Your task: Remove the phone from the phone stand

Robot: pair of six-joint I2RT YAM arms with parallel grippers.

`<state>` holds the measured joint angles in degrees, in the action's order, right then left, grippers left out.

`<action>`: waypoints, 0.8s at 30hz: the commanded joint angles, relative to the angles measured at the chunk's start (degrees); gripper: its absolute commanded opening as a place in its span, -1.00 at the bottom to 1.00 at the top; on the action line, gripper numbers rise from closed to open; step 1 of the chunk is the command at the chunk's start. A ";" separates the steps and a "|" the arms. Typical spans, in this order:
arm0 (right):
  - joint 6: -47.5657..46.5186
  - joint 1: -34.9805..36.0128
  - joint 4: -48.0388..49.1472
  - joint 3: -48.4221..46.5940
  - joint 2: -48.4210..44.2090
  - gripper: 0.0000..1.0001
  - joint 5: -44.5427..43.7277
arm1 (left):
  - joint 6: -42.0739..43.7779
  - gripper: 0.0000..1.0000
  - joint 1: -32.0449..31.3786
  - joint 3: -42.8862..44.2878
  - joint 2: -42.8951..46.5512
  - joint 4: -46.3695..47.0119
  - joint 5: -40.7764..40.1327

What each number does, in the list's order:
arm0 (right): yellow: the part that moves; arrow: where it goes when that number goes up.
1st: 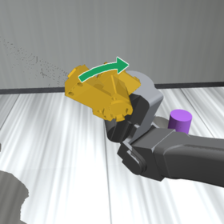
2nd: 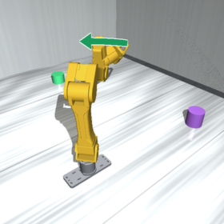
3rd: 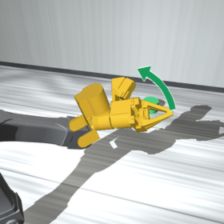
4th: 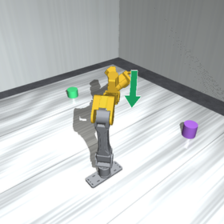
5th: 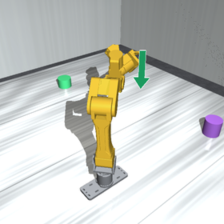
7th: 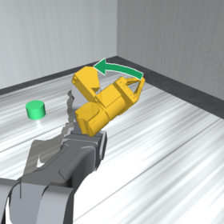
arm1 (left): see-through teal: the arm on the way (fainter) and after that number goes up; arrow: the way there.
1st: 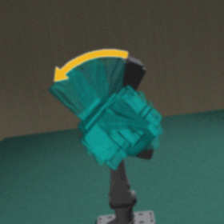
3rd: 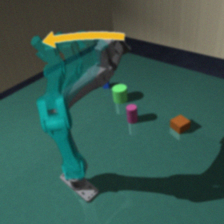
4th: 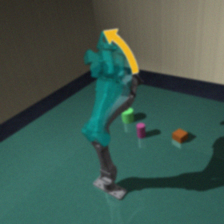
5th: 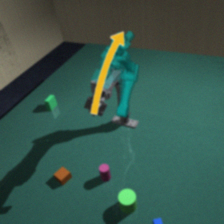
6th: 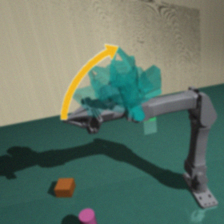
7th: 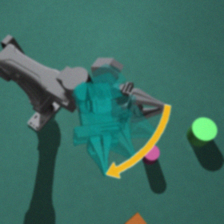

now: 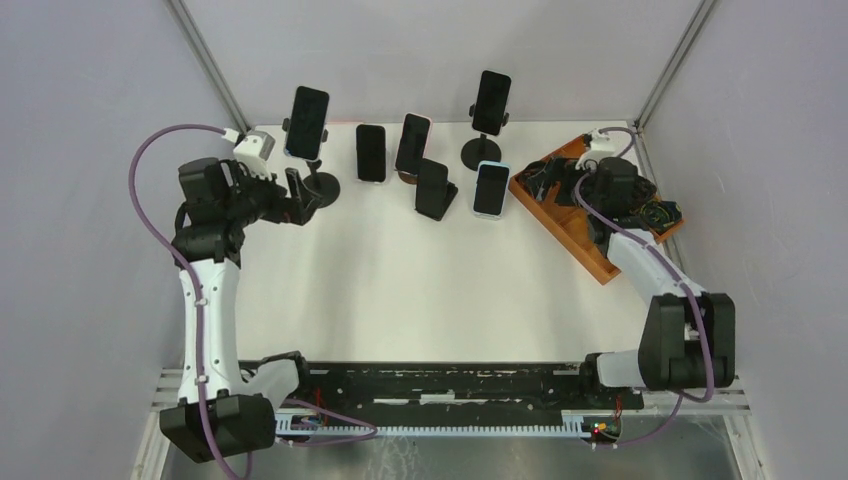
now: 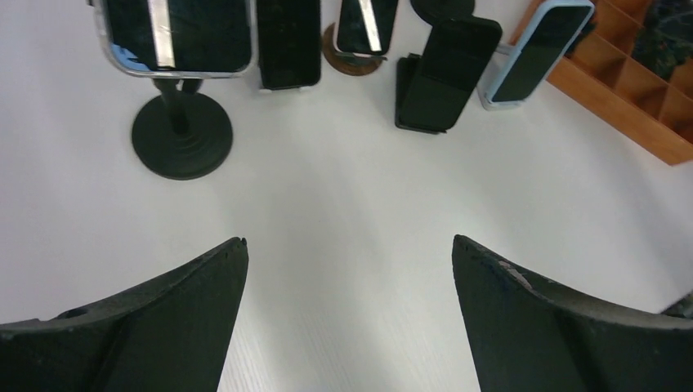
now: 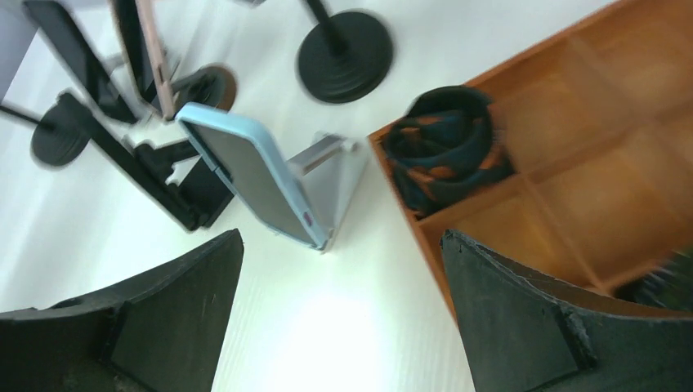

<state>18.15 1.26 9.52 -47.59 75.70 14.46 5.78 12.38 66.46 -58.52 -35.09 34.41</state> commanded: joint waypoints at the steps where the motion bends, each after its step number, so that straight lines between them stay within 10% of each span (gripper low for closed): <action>1: -4.57 1.40 6.10 -3.25 6.39 0.96 14.52 | 5.69 1.00 0.13 2.36 -3.90 -6.57 12.23; 24: -16.24 6.86 0.54 -23.26 29.50 0.61 20.80 | 28.45 1.00 -2.55 -0.10 -7.67 -22.67 17.44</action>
<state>4.08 8.21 10.52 -68.58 104.18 32.77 29.45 10.39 66.11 -67.22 -55.33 48.58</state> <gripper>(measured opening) 0.834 0.997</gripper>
